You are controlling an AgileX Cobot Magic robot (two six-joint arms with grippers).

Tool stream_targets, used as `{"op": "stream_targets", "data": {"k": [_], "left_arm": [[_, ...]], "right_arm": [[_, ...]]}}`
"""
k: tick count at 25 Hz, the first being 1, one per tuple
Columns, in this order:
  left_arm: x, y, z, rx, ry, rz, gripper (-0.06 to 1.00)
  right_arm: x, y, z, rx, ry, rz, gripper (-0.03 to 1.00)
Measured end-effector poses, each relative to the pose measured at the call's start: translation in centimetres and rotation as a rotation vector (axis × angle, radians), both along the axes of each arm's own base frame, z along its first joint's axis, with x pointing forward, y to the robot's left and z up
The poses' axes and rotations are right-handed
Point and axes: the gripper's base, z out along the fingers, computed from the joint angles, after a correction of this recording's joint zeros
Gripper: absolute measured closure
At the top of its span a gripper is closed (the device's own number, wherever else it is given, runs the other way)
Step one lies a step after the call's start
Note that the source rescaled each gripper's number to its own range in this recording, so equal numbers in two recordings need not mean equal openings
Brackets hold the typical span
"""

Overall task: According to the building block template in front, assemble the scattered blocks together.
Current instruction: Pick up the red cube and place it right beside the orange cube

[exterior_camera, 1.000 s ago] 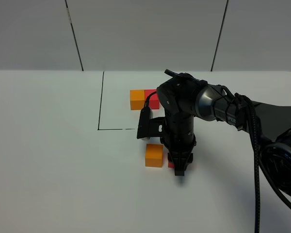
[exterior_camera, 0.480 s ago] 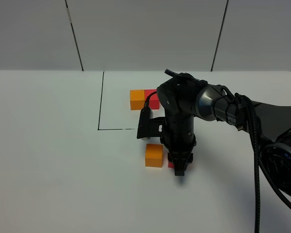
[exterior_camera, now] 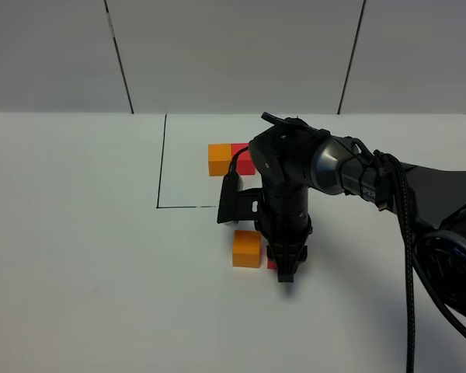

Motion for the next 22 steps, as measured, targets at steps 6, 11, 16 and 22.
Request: {"op": "stream_targets", "data": {"k": [6, 11, 16, 22], "left_arm": [[0.00, 0.00, 0.00, 0.000, 0.000, 0.000, 0.71], [0.00, 0.00, 0.00, 0.000, 0.000, 0.000, 0.71], [0.00, 0.00, 0.00, 0.000, 0.000, 0.000, 0.71], [0.00, 0.00, 0.00, 0.000, 0.000, 0.000, 0.71]], "right_arm": [[-0.15, 0.29, -0.13, 0.000, -0.001, 0.008, 0.96], [-0.12, 0.30, -0.10, -0.001, -0.003, 0.009, 0.96], [-0.10, 0.31, -0.10, 0.000, -0.005, 0.009, 0.96], [-0.06, 0.39, -0.10, 0.005, -0.011, 0.011, 0.96]]}}
